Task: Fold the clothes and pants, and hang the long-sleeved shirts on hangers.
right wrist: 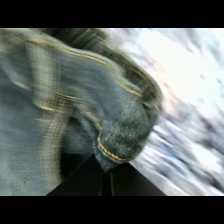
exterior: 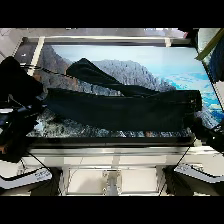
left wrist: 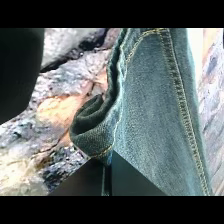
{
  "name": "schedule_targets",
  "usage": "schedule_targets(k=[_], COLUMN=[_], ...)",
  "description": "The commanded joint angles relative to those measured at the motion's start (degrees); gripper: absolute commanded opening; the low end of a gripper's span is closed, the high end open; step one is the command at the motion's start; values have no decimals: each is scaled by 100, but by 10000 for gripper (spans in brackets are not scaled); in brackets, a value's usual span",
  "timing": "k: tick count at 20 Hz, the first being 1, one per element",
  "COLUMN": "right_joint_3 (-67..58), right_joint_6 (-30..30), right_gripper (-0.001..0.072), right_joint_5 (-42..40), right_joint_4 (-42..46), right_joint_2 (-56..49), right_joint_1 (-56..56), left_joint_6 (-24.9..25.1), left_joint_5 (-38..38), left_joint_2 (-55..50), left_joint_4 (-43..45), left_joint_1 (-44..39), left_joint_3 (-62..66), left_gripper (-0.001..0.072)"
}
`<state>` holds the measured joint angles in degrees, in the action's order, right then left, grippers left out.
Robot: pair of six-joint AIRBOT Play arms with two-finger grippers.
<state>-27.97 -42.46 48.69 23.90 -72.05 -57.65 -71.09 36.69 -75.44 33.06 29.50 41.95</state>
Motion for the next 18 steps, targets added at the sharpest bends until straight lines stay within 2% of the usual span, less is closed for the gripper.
schedule_targets(k=[1, 4, 8, 12, 16, 17, 18], right_joint_3=[-487, -1091, -1563, -1399, -1270, -1303, -1390], right_joint_6=[-151, -813, -896, -1102, -1419, -1556, -1762], right_gripper=[42, 43, 41, 42, 43, 54, 221], right_joint_5=[931, 1762, 2494, 2341, 2337, 2400, 2481], right_joint_4=[280, 1585, 2872, 4481, 5064, 5090, 5064], right_joint_2=[162, 654, 1104, 1054, 1029, 1029, 1029], right_joint_1=[-146, -896, -1926, -2092, -2094, -2094, -2092], left_joint_6=[-2, -385, -931, -994, -997, -994, -994], left_joint_5=[223, 1123, 2315, 2391, 2140, 2081, 2079], left_joint_2=[398, 1246, 2138, 2446, 2439, 2444, 2444], left_joint_4=[487, 1370, 2430, 2728, 2844, 2798, 2715], left_joint_1=[92, 479, 811, 656, 656, 656, 656], left_joint_3=[4, 2, -50, -798, -1311, -1298, -1259], left_gripper=[20, 20, 20, 20, 20, 21, 24])
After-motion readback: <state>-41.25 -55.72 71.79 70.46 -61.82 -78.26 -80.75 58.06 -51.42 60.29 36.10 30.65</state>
